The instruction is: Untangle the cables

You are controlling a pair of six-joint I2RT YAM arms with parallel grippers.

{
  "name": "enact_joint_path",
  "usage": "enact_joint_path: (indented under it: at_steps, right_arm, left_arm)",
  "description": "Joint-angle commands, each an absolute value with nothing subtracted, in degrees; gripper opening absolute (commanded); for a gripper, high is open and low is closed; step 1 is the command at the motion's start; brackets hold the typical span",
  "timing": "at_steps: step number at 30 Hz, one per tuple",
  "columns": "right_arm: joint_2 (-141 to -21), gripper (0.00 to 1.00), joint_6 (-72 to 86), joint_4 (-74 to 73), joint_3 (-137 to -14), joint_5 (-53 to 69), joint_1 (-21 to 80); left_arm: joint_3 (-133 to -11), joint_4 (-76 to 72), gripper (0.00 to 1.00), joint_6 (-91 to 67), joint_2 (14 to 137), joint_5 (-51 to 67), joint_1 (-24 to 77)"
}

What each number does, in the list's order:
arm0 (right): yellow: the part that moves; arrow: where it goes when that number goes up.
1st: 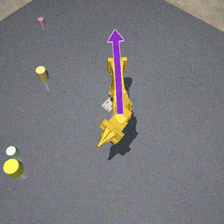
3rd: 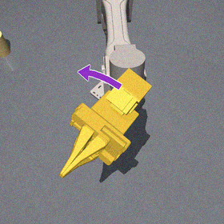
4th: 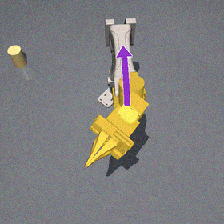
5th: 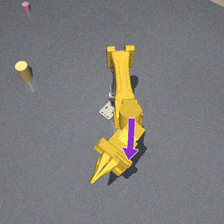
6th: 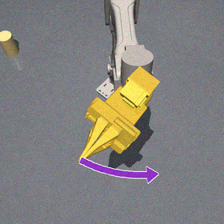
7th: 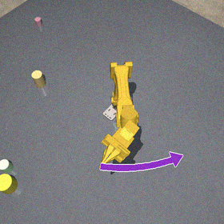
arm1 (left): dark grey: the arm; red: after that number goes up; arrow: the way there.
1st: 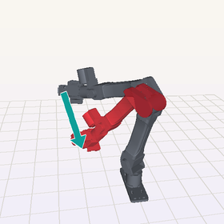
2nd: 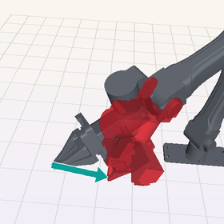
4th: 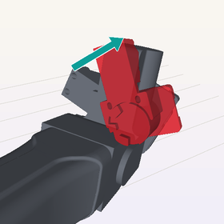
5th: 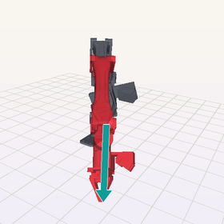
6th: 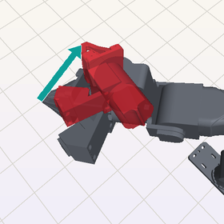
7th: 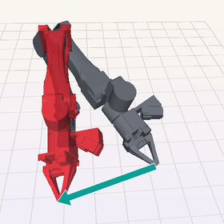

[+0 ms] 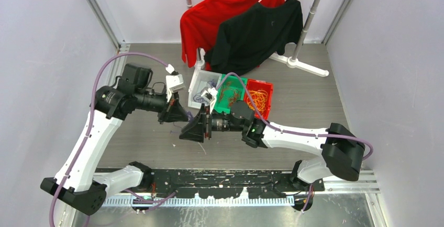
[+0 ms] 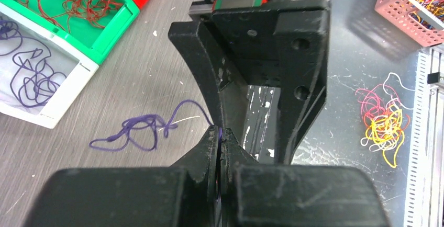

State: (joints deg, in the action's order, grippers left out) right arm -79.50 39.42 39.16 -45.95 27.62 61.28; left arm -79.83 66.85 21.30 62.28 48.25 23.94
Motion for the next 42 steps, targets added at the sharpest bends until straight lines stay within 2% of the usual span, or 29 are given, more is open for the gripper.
enact_joint_path:
  at_steps: [1,4,6,10,16,22,28,37,42]
  right_arm:
    - [-78.9,0.47,40.3,43.8,-45.6,28.2,61.3]
    - [-75.8,0.48,37.8,40.6,-44.8,27.4,61.3]
    - [-72.3,0.53,34.6,36.5,-43.7,25.3,61.2]
    - [-64.8,0.72,28.6,28.4,-40.8,18.6,61.2]
    - [-58.3,0.74,23.6,23.4,-39.1,13.9,61.2]
    - [-65.1,0.73,22.6,22.7,-45.1,16.7,61.3]
    - [-72.2,0.66,23.7,27.2,-50.2,19.3,61.3]
    - [-78.1,0.46,27.1,35.0,-53.5,19.5,61.3]
    - [-80.5,0.39,30.0,40.2,-53.6,19.7,61.3]
  left_arm:
    - [-83.1,65.8,0.00,19.5,61.3,51.2,24.1]
    - [-83.7,66.2,0.00,20.0,60.9,50.5,24.1]
    - [-84.0,66.3,0.00,20.1,60.7,50.0,24.1]
    - [-84.3,66.6,0.00,20.1,60.4,50.4,24.1]
    - [-84.8,66.6,0.00,19.6,60.5,51.7,24.2]
    - [-85.8,65.8,0.00,17.2,60.9,54.1,24.2]
    - [-85.8,66.0,0.00,16.8,60.7,54.7,24.2]
    - [-86.4,67.5,0.00,17.6,60.7,56.2,24.2]
    - [-86.9,68.1,0.00,17.8,60.6,56.6,24.2]
